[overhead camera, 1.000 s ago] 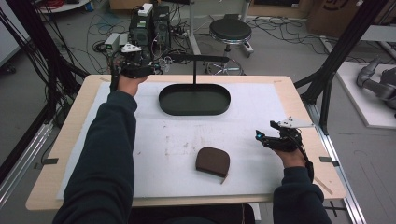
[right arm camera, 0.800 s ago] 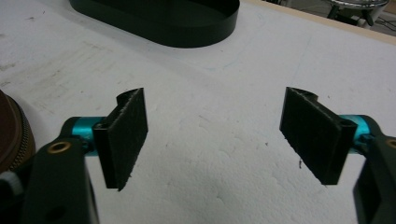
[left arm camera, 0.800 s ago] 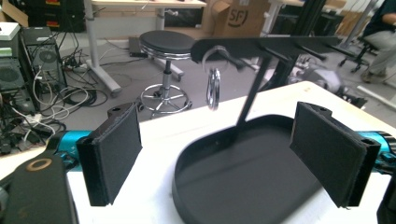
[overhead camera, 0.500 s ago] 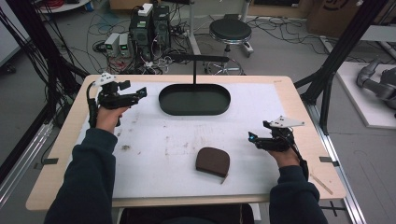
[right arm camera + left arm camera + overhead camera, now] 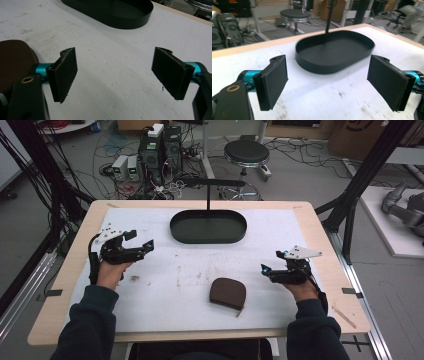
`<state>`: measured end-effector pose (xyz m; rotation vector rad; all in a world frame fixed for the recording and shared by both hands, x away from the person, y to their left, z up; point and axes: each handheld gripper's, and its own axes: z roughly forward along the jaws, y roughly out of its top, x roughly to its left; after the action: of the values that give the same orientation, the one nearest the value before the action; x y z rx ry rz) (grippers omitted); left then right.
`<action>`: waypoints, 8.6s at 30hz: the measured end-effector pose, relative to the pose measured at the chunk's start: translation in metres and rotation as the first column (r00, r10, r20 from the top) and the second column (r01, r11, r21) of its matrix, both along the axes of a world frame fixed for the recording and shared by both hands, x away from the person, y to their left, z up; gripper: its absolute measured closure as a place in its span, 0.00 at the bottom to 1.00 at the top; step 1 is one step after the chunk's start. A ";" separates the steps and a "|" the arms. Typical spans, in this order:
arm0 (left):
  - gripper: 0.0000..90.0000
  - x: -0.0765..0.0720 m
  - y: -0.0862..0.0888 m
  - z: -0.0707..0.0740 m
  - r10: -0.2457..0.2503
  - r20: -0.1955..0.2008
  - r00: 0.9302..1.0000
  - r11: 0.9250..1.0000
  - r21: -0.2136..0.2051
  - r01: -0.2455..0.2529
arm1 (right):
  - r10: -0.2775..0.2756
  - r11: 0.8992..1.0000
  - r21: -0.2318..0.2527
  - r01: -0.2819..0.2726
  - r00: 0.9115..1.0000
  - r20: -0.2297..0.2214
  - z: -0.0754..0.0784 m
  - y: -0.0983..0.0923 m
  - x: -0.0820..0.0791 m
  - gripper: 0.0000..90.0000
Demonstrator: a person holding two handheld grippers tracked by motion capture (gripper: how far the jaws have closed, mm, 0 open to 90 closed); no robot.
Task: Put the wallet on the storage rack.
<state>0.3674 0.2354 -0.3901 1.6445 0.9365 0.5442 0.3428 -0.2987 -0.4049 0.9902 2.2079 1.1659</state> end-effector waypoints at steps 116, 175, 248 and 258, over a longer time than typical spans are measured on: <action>0.22 -0.030 0.008 -0.032 -0.012 -0.037 0.999 0.998 0.066 0.015 | 0.113 0.913 -0.397 -0.092 0.993 0.031 -0.016 0.082 -0.009 0.71; 0.22 -0.029 0.009 -0.033 -0.011 -0.015 1.000 0.996 0.085 0.012 | -0.007 1.000 0.021 0.008 0.999 -0.048 0.030 0.068 0.052 0.75; 0.22 -0.027 0.013 -0.032 0.017 -0.003 1.000 0.999 0.052 -0.017 | -0.123 0.992 -0.019 0.123 0.992 -0.007 0.017 -0.008 0.033 0.24; 0.22 -0.031 0.011 -0.030 0.011 0.007 1.000 0.998 0.065 -0.011 | -0.126 0.992 -0.027 0.126 0.992 -0.001 0.004 -0.012 0.016 0.24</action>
<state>0.3362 0.2460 -0.4202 1.6956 0.9321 0.5931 0.3587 -0.3108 -0.4009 1.1030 2.1242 1.0761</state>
